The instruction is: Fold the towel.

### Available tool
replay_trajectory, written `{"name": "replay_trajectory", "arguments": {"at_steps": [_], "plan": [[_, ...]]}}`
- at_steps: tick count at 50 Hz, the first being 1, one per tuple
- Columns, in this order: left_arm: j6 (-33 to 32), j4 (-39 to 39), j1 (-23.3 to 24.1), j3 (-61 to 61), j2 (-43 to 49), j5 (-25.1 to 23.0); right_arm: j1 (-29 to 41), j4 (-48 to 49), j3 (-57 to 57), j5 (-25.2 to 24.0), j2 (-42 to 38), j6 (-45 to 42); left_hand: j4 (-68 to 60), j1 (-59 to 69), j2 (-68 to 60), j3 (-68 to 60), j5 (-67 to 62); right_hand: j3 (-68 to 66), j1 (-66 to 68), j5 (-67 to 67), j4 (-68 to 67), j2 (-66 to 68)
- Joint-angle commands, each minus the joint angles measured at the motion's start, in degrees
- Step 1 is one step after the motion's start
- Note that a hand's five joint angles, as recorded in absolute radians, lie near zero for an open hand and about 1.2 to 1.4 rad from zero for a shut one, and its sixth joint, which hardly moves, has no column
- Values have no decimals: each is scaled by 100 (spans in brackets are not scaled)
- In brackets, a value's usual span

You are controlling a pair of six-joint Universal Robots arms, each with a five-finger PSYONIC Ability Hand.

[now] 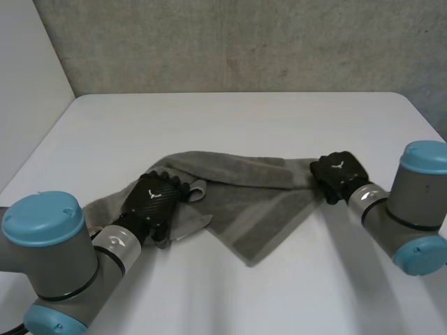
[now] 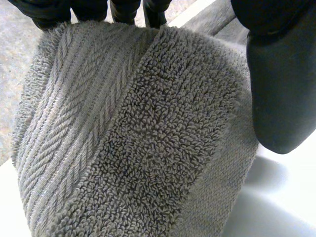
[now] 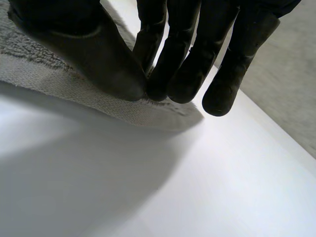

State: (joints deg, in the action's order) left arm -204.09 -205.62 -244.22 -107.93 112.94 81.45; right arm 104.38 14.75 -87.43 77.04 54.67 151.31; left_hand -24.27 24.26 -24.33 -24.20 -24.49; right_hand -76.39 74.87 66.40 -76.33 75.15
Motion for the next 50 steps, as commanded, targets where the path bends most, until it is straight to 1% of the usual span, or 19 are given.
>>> {"name": "replay_trajectory", "arguments": {"at_steps": [1, 5, 12, 14, 15, 16, 17, 19, 20, 22, 24, 28, 30, 33, 35, 36, 38, 43, 50], "plan": [[19, -40, -2, 9, 27, 99, -559, -16, 94, 189, 123, -57, -126, 126, -120, -132, 896, -361, 513, 360, -367, 485], [10, -40, 6, -9, 27, 170, -998, -51, 226, 355, 114, -233, -126, 126, -120, -132, 896, -361, 513, 360, -367, 485], [19, -31, 33, -44, 18, 179, -1052, -51, 200, 540, 123, -347, -126, 126, -120, -132, 896, -148, 300, 148, -154, 272], [19, -31, 50, -44, 9, 187, -1008, -60, 95, 602, 193, -313, -126, 126, -120, -132, 896, 4490, -4337, -4490, 4484, -4365], [10, -31, 76, -61, 0, 196, -1008, -60, 94, 602, 193, -312, -142, 143, -136, -149, 880, 4512, -4359, -4512, 4506, -4387], [19, -23, 94, -79, -26, 196, -1008, -69, 33, 611, 289, -312, -375, 376, -370, -382, 647, 5211, -5059, -5211, 5205, -5086], [19, -22, 94, -79, -26, 196, -1008, -69, 33, 611, 290, -312, -378, 378, -372, -385, 644, 5218, -5066, -5218, 5212, -5094], [62, -14, 147, -105, -61, 196, -903, -156, -177, 602, 613, -286, -1482, 1483, -1476, -1489, -460, 5302, -5150, -5302, 5296, -5177], [63, -14, 147, -105, -61, 196, -902, -157, -178, 602, 615, -286, -1488, 1488, -1482, -1495, -466, 5302, -5150, -5302, 5296, -5178], [71, -14, 173, -114, -70, 196, -623, -244, -397, 567, 1052, -295, -2043, 2044, -2037, -2050, -1021, 5185, -5033, -5185, 5179, -5061], [63, -14, 208, -175, -105, 196, -482, -297, -511, 549, 1272, -303, -2931, 2931, -2925, -2938, -1909, 5168, -5015, -5168, 5162, -5043], [27, -22, 200, -185, -193, 196, -296, -552, -785, 505, 1705, -312, -3507, 3507, -3501, -3513, -2485, 5134, -4981, -5134, 5128, -5009], [54, -31, 113, -158, -298, 196, -208, -981, -1090, 296, 2064, -304, -3943, 3943, -3937, -3949, -2921, 5067, -4915, -5067, 5061, -4942], [63, -31, 59, -123, -342, 205, -164, -1115, -1286, 119, 2171, -277, -3944, 3944, -3938, -3951, -2922, 5067, -4914, -5067, 5061, -4942], [71, -31, -212, -132, -377, 179, -94, -1246, -1697, -275, 2276, -164, -3927, 3928, -3921, -3934, -2905, 5067, -4914, -5067, 5061, -4942], [71, -31, -213, -132, -378, 179, -94, -1247, -1699, -277, 2276, -163, -3927, 3928, -3921, -3934, -2905, 5067, -4914, -5067, 5061, -4942], [89, -31, -493, -132, -413, 161, -76, -1290, -2022, -592, 2276, 82, -3827, 3827, -3821, -3834, -2805, 5067, -4914, -5067, 5061, -4942], [106, -31, -740, -97, -422, 152, -128, -1221, -2409, -857, 2215, 180, -3508, 3508, -3502, -3514, -2486, 5083, -4931, -5084, 5078, -4959], [185, -31, -951, -105, -422, 152, -181, -913, -2683, -945, 2197, 162, -3423, 3423, -3417, -3430, -2401, 5083, -4931, -5084, 5078, -4959]]}}
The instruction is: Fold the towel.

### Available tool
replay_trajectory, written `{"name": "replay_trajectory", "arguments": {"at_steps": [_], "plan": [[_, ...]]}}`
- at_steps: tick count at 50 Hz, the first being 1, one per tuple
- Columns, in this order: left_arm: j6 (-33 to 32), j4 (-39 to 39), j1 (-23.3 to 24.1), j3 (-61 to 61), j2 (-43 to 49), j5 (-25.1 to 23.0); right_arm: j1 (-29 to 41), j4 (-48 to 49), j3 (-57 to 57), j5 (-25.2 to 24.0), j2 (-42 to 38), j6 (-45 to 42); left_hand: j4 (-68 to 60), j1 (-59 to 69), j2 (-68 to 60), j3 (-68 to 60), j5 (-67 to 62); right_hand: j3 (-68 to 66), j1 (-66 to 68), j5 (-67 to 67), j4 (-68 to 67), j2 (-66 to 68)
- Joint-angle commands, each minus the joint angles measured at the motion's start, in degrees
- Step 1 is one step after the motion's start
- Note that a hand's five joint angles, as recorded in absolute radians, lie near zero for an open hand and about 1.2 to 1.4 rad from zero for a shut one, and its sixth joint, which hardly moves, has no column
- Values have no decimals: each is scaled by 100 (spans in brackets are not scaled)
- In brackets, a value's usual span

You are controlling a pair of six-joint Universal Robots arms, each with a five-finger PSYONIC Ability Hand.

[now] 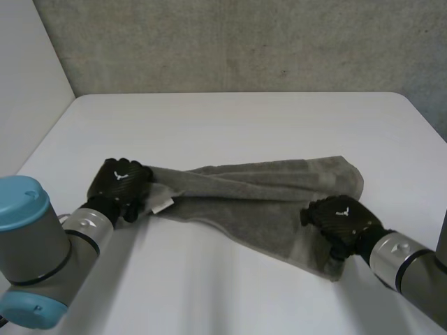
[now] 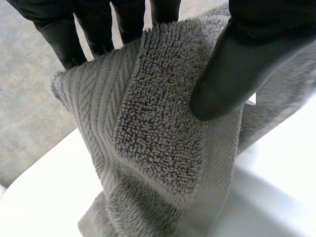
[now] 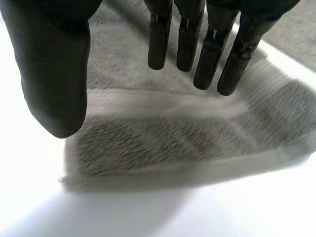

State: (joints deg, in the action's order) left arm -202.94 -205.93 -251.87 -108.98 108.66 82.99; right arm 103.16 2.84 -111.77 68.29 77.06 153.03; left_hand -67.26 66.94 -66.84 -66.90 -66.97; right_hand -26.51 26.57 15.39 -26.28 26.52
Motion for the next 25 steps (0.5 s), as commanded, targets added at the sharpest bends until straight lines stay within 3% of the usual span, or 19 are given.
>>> {"name": "replay_trajectory", "arguments": {"at_steps": [1, 7, 15, 25], "plan": [[114, 1, -213, -18, 6, -2, -59, 296, -266, -53, -42, -19, 877, -844, 834, 841, 1848, 96, -101, 17, 72, -96], [220, 1, -231, -45, 6, -2, -59, 313, -327, -88, -51, -19, 944, -912, 902, 908, 1915, 196, -202, -84, 173, -197], [229, 1, -222, -62, 15, -2, -51, 620, -433, -106, -51, -37, 2037, -2004, 1994, 2001, 3008, 230, -236, -117, 206, -231], [220, 9, -213, -80, 15, -2, -15, 832, -433, -106, -385, -54, 2155, -2123, 2113, 2119, 3126, 180, -185, -67, 156, -180]]}}
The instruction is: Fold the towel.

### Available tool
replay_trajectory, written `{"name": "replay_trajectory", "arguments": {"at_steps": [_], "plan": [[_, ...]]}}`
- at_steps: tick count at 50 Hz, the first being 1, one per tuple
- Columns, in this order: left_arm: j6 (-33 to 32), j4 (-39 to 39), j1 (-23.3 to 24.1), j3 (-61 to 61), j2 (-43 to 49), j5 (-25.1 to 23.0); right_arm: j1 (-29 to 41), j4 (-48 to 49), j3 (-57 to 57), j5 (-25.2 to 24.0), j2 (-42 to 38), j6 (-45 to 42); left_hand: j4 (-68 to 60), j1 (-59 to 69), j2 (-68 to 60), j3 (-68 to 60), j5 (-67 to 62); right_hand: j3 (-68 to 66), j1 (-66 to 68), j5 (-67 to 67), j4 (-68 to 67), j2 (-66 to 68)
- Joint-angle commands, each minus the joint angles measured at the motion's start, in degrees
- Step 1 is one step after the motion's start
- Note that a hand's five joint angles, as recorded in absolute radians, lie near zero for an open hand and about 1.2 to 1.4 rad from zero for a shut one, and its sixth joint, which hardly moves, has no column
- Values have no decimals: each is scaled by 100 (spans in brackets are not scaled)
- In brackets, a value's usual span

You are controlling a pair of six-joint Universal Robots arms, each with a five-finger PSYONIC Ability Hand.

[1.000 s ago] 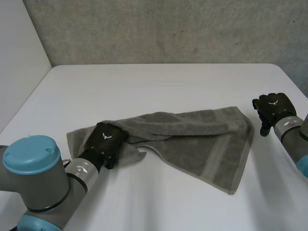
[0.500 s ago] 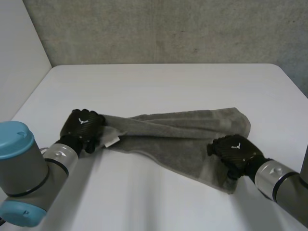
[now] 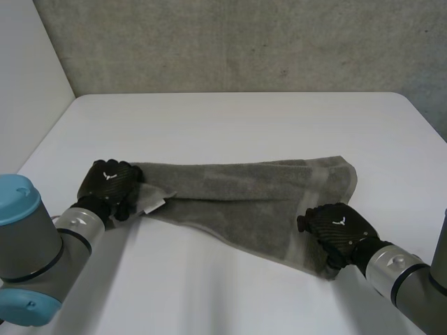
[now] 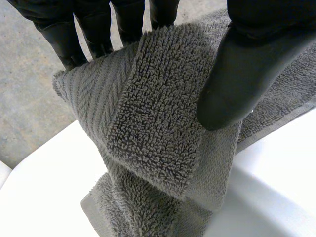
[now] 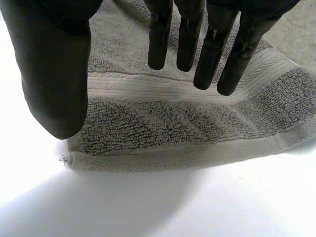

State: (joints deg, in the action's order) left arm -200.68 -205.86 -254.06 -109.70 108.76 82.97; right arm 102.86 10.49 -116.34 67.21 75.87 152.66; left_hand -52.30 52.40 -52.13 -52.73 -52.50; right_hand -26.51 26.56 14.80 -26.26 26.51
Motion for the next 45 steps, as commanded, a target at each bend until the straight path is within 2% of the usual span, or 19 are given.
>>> {"name": "replay_trajectory", "arguments": {"at_steps": [1, 10, 25, 45], "plan": [[-6, 2, 6, -7, 5, 0, 14, 58, 23, 11, -300, -43, 659, -669, 642, 702, 1680, 196, -201, -25, 171, -196], [-6, 11, 50, -16, 13, 0, 14, -21, 50, 64, -301, -131, 676, -686, 659, 719, 1696, 600, -605, -429, 575, -600], [-6, 2, 85, -86, 5, -9, -21, 137, 23, 11, -336, -140, 676, -686, 659, 719, 1696, 297, -302, -126, 272, -297], [-6, 2, 103, -130, 5, -9, 6, 664, 32, 64, -529, -140, 777, -787, 760, 820, 1797, -1233, 1228, 1404, -1258, 1232]]}}
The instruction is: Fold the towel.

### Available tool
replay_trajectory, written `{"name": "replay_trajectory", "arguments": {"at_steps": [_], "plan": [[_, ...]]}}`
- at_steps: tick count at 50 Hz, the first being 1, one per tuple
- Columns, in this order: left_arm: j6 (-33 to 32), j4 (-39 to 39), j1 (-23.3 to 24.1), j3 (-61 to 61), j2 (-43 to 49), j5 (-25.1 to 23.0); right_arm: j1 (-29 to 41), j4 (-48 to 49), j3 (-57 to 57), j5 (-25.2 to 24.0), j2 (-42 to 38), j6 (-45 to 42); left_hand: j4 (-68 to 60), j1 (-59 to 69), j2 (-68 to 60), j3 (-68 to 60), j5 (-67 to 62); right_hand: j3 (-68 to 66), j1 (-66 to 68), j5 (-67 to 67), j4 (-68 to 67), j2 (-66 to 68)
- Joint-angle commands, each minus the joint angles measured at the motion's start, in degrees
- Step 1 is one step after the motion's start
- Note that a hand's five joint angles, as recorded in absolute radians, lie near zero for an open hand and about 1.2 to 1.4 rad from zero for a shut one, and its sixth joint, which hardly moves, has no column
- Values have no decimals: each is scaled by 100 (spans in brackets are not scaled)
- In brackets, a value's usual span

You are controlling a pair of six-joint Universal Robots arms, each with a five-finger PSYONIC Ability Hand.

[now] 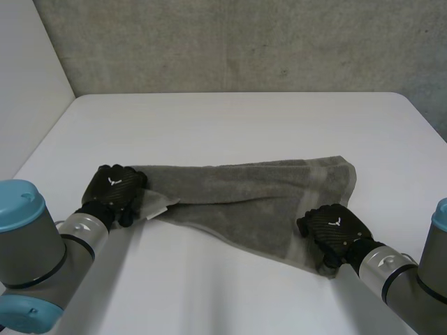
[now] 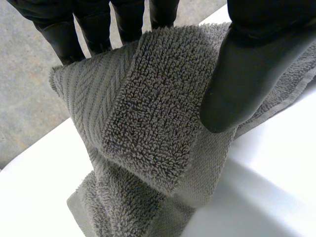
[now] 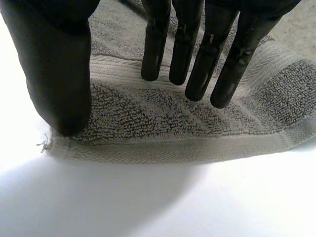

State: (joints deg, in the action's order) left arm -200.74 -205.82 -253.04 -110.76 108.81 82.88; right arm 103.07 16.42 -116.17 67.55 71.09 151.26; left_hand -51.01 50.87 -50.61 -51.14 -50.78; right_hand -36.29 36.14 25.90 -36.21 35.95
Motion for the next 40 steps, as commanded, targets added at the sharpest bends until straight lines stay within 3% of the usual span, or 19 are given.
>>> {"name": "replay_trajectory", "arguments": {"at_steps": [1, 18, 27, 34, 40], "plan": [[0, -1, 1, -24, -9, 0, -15, 81, 24, 39, -52, 0, 648, -634, 608, 661, 1625, -406, 421, 445, -414, 440], [0, -1, 18, -33, -9, 0, -59, 72, 51, 39, -52, 9, 715, -701, 675, 728, 1692, -576, 590, 615, -583, 609], [0, -1, 53, -33, -9, 0, -41, 81, 60, 31, -61, 9, 749, -735, 709, 762, 1726, -1804, 1818, 1843, -1811, 1837], [0, -1, 62, -59, -17, 0, -68, 90, 95, 22, -61, 9, 833, -819, 793, 846, 1810, -4365, 4380, 4404, -4373, 4399], [9, 7, 80, -77, -35, 0, -77, 107, 103, -13, -34, 79, 1034, -1021, 995, 1048, 2012, -4371, 4386, 4410, -4379, 4405]]}}
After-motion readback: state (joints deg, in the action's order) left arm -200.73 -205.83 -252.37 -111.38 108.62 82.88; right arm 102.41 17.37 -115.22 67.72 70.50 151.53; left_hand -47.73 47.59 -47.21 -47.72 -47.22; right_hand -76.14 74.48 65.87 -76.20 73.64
